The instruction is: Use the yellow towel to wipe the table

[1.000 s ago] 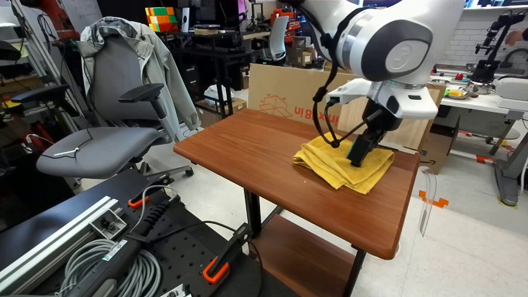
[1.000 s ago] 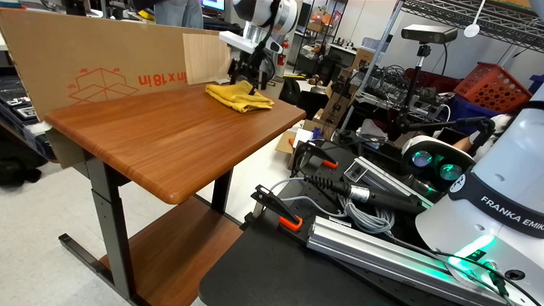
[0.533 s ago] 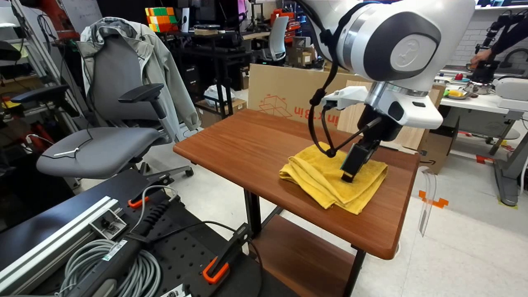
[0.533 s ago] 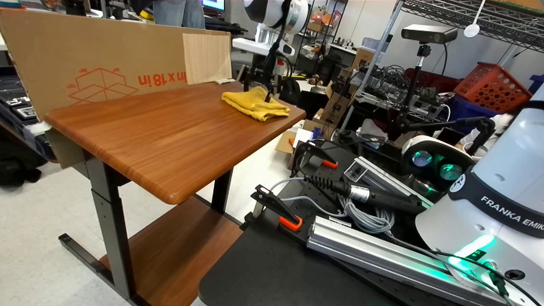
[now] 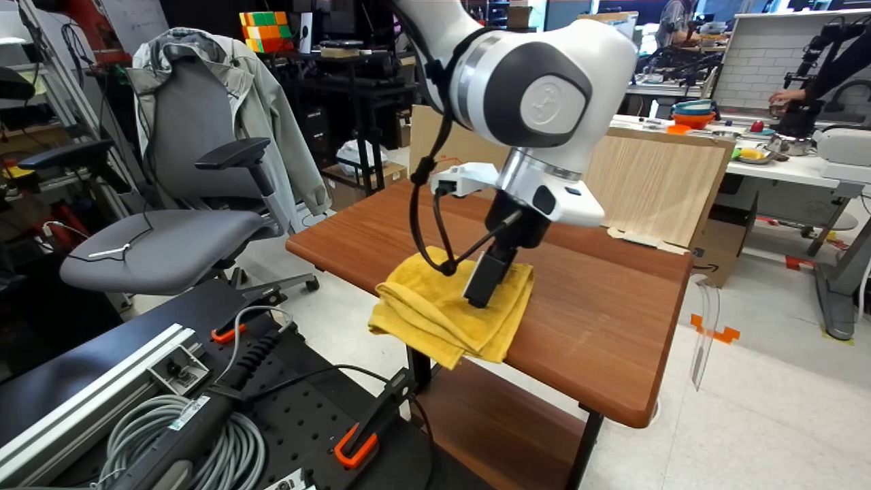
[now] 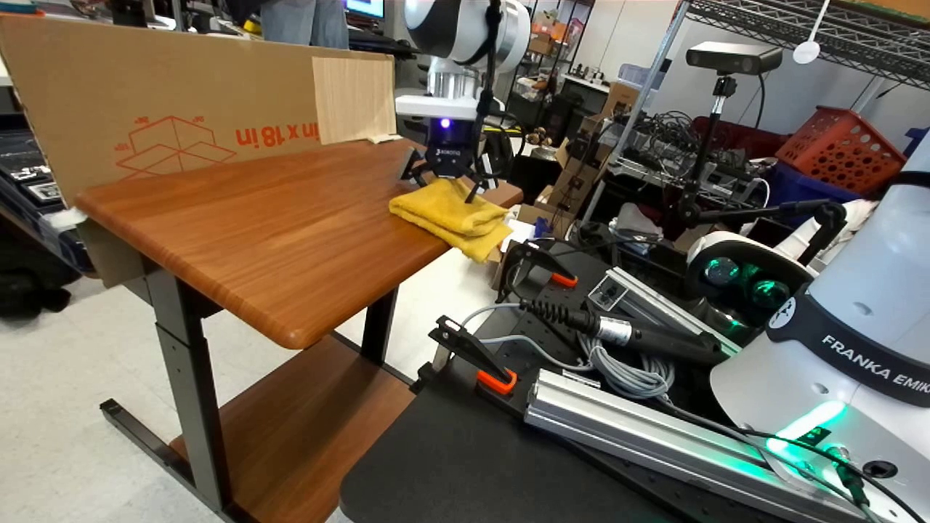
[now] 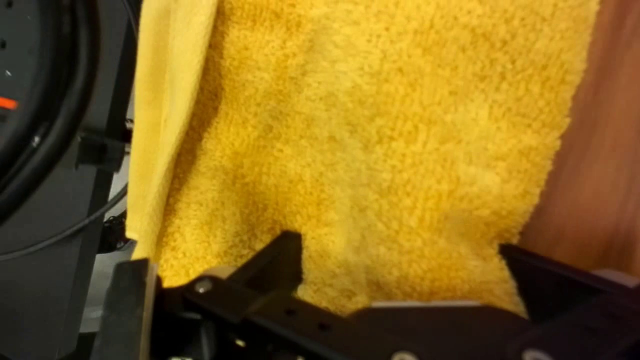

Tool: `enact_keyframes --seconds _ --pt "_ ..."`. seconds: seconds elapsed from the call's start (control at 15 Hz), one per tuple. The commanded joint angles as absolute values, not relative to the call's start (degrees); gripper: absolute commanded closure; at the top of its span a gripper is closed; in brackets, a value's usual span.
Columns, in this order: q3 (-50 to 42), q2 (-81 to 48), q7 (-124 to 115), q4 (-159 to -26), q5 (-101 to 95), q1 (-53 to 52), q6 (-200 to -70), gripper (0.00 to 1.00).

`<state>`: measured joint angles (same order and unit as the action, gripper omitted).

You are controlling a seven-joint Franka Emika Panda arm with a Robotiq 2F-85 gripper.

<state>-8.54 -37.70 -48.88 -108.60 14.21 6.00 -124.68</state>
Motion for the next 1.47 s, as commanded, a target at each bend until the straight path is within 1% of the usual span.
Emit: enact_keyframes --seconds 0.0,0.2,0.4,0.8,1.0,1.2,1.33,1.4 --pt "-4.91 -34.89 -45.65 -114.97 13.9 0.81 -127.03 0.0" --pt "-1.27 -34.91 -43.92 -114.75 15.63 -2.57 -129.8 0.0" --pt "0.81 -37.47 -44.6 -110.53 17.09 -4.54 -132.96 0.0" --pt "0.13 -41.85 -46.92 -99.75 19.29 -3.78 -136.72 0.0" --pt "2.03 -35.83 -43.16 -101.71 22.18 -0.58 -132.16 0.0" --pt "5.05 -25.85 -32.27 -108.87 28.36 3.64 -130.28 0.0" --pt "4.67 -20.5 -27.45 -111.36 31.47 5.01 -125.2 0.0" --pt "2.31 -27.59 -31.91 -105.46 28.78 1.68 -127.93 0.0"
